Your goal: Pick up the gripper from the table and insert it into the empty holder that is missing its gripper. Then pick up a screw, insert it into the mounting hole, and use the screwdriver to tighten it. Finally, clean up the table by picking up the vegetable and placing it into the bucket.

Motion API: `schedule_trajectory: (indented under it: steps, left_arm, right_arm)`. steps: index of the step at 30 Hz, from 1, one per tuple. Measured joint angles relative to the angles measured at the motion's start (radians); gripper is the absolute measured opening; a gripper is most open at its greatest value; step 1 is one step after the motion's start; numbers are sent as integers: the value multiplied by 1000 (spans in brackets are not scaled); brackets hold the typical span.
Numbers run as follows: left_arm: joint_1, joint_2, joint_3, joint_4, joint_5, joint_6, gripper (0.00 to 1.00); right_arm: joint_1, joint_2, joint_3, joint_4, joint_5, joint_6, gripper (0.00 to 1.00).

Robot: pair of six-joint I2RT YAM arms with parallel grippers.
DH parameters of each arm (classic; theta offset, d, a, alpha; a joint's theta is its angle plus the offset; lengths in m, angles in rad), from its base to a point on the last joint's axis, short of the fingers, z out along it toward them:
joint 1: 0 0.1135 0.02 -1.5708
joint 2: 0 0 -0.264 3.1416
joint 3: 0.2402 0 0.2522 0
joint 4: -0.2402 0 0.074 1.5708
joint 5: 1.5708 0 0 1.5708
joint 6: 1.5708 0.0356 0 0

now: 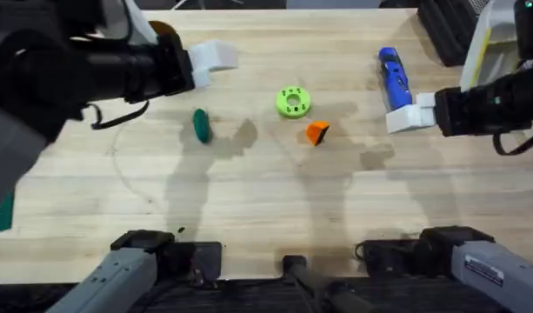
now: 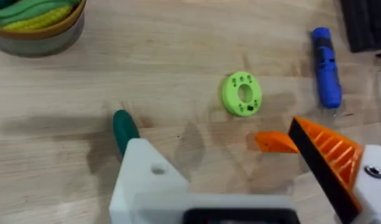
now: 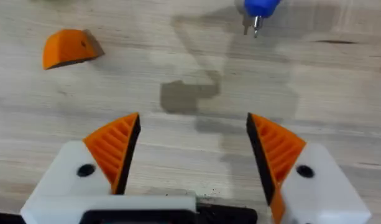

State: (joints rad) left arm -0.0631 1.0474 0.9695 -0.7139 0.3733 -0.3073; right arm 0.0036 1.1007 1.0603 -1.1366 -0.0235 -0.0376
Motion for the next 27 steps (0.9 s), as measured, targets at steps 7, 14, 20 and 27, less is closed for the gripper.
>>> schedule_trajectory:
  steps: [7, 14, 20, 27]
  left_arm:
    - [-7, -76, -2, 21, -12, 4, 985]
    - [-37, -223, -247, 396, -26, 158, 985]
    - [-36, -676, -744, 662, -17, 223, 985]
    - [9, -979, -917, 597, 29, 181, 986]
  right_arm:
    - [0, 0, 0, -1, 0, 0, 991]
    - [0, 0, 0, -1, 0, 0, 991]
    - [0, 0, 0, -1, 0, 0, 991]
    - [0, 0, 0, -1, 0, 0, 991]
